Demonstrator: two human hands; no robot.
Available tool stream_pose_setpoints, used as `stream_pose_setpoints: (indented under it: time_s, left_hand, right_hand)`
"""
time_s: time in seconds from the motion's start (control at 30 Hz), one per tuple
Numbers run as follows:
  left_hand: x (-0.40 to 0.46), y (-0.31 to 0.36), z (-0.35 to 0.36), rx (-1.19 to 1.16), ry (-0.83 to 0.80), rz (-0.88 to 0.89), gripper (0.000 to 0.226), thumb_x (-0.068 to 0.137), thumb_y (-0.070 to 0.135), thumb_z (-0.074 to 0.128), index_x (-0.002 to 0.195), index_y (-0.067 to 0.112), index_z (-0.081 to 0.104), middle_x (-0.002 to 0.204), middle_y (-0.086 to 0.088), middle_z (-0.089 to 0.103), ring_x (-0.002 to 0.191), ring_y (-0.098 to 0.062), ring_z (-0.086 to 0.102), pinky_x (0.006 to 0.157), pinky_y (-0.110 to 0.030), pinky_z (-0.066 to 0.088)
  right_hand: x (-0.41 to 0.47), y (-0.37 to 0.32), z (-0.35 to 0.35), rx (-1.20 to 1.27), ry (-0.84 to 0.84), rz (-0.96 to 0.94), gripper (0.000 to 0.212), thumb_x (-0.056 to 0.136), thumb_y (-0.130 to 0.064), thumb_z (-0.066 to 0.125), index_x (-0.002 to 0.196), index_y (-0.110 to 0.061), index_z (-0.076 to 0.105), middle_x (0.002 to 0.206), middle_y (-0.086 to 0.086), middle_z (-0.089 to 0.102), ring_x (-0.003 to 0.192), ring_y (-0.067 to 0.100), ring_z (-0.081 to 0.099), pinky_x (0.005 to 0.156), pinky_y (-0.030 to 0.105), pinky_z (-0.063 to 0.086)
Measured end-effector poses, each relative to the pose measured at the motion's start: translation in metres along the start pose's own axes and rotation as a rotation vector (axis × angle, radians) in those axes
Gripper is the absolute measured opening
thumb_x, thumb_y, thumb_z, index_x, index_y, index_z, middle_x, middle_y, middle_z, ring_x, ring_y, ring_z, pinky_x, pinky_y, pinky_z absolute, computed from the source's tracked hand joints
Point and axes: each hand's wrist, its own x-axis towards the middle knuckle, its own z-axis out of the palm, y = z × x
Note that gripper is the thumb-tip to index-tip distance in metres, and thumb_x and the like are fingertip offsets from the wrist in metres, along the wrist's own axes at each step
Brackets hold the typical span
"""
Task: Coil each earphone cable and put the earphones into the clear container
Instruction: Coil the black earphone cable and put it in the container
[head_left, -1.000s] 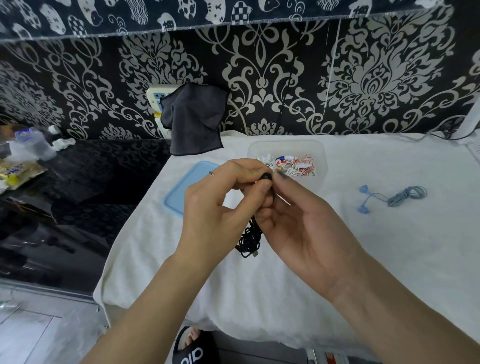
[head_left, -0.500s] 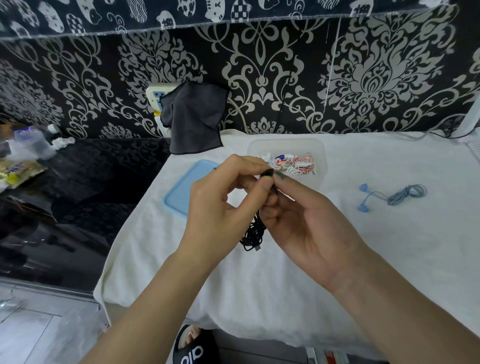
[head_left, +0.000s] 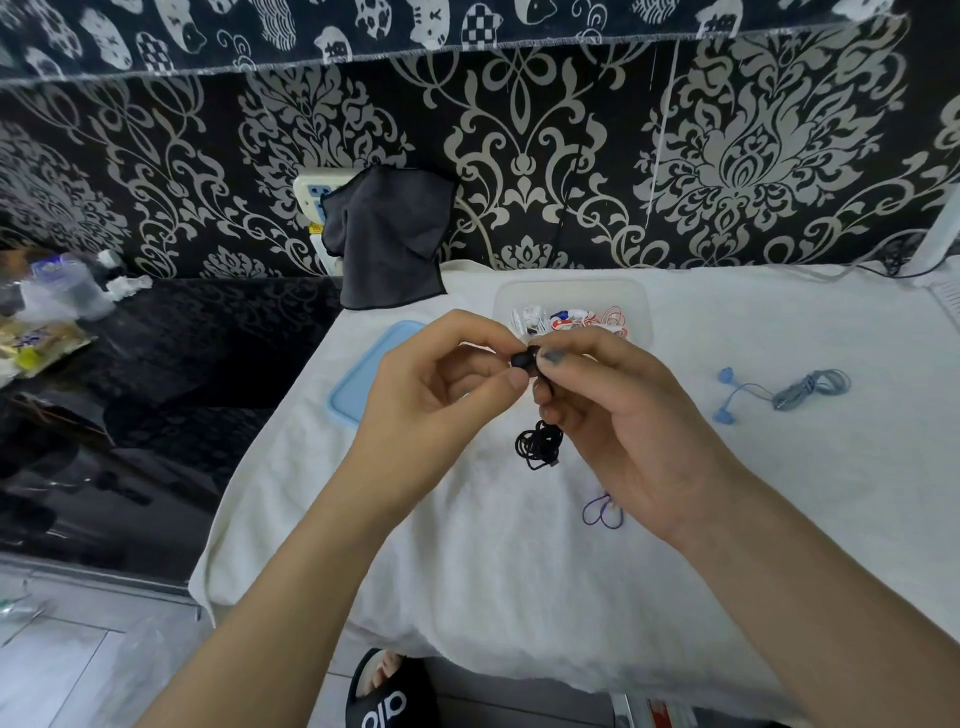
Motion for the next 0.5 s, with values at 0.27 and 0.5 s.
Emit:
stream_pose_setpoints:
  time_s: [0.27,0.5]
  left_hand:
    - [0.0,-0.001,-0.005,0.073,-0.046,-0.039,0.016,0.086,0.001,0.069,0.094,0.016,0.069,0.086,-0.005,0.067,0.079,-0.02,0.063,0.077,-0.035,0.051]
    - [-0.001,-0.001,-0.007,0.135,-0.065,-0.021,0.02,0.088,-0.007,0.071,0.095,0.012,0.07,0.088,0.0,0.072,0.083,-0.018,0.069,0.079,-0.025,0.053]
  right_hand:
    - [-0.001,-0.004,-0.008,-0.194,-0.006,-0.083,0.01,0.084,-0.004,0.073,0.09,-0.012,0.073,0.081,0.006,0.071,0.074,0.017,0.06,0.069,0.028,0.046]
    - [0.002,-0.004,-0.014,-0.267,-0.042,-0.119,0.008,0.077,-0.014,0.073,0.079,-0.021,0.076,0.08,0.009,0.068,0.071,0.019,0.056,0.067,0.029,0.044]
